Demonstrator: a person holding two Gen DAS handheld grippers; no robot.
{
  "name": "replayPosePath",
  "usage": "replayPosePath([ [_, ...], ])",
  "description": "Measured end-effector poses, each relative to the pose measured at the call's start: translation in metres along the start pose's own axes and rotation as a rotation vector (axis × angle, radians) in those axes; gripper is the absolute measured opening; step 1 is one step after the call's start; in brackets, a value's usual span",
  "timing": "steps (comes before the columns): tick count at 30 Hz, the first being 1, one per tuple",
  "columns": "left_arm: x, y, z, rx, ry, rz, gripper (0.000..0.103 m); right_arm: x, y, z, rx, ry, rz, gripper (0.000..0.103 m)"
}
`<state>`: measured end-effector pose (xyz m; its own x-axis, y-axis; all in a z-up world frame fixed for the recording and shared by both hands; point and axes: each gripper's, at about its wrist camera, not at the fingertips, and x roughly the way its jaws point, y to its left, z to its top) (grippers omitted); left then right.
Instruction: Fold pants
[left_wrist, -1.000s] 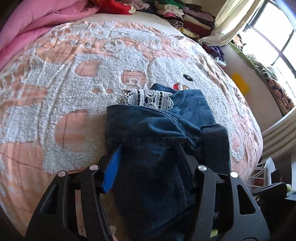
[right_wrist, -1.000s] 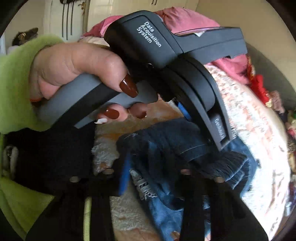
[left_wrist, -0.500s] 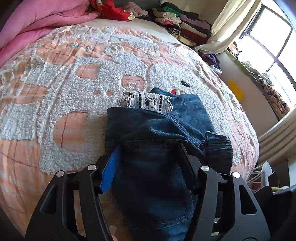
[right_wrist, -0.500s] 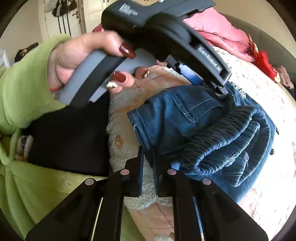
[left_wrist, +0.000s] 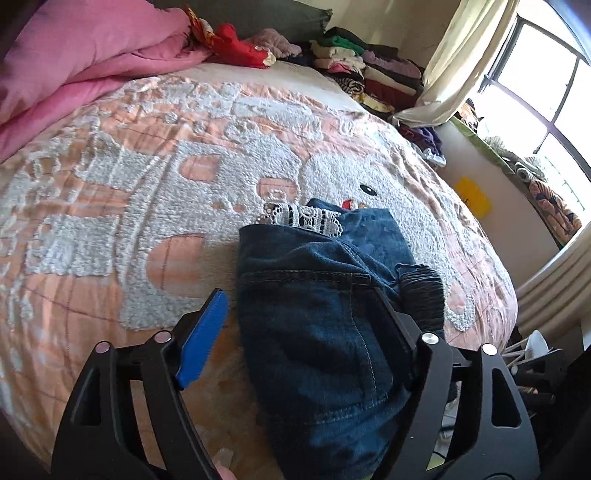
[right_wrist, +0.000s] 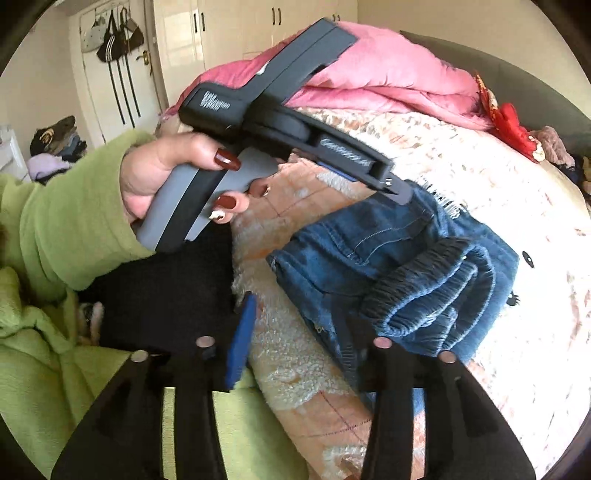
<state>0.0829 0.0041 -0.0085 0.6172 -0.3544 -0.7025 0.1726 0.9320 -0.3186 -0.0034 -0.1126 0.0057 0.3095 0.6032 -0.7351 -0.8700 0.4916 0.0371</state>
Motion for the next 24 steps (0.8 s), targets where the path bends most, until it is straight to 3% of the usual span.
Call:
replayPosePath([
  [9, -0.021, -0.001, 0.0, -0.004, -0.041, 0.049, 0.092, -0.026, -0.004, 0.0, 0.041, -0.053, -0.054, 0.048],
  [16, -0.035, -0.007, 0.0, 0.013, -0.07, 0.076, 0.093, -0.048, -0.022, 0.0, 0.116, -0.113, -0.111, 0.049],
  [17, -0.036, -0.008, 0.0, 0.018, -0.072, 0.079, 0.093, -0.051, -0.025, 0.0, 0.129, -0.122, -0.121, 0.053],
  [18, -0.038, -0.009, 0.0, 0.021, -0.074, 0.082, 0.093, -0.055, -0.029, 0.0, 0.149, -0.134, -0.14, 0.08],
  [19, -0.039, -0.01, 0.0, 0.023, -0.076, 0.084, 0.093, -0.057, -0.031, 0.0, 0.163, -0.147, -0.154, 0.092],
  [24, -0.043, -0.014, 0.0, 0.031, -0.082, 0.089, 0.093, -0.072, -0.045, -0.001, 0.222, -0.205, -0.194, 0.092],
])
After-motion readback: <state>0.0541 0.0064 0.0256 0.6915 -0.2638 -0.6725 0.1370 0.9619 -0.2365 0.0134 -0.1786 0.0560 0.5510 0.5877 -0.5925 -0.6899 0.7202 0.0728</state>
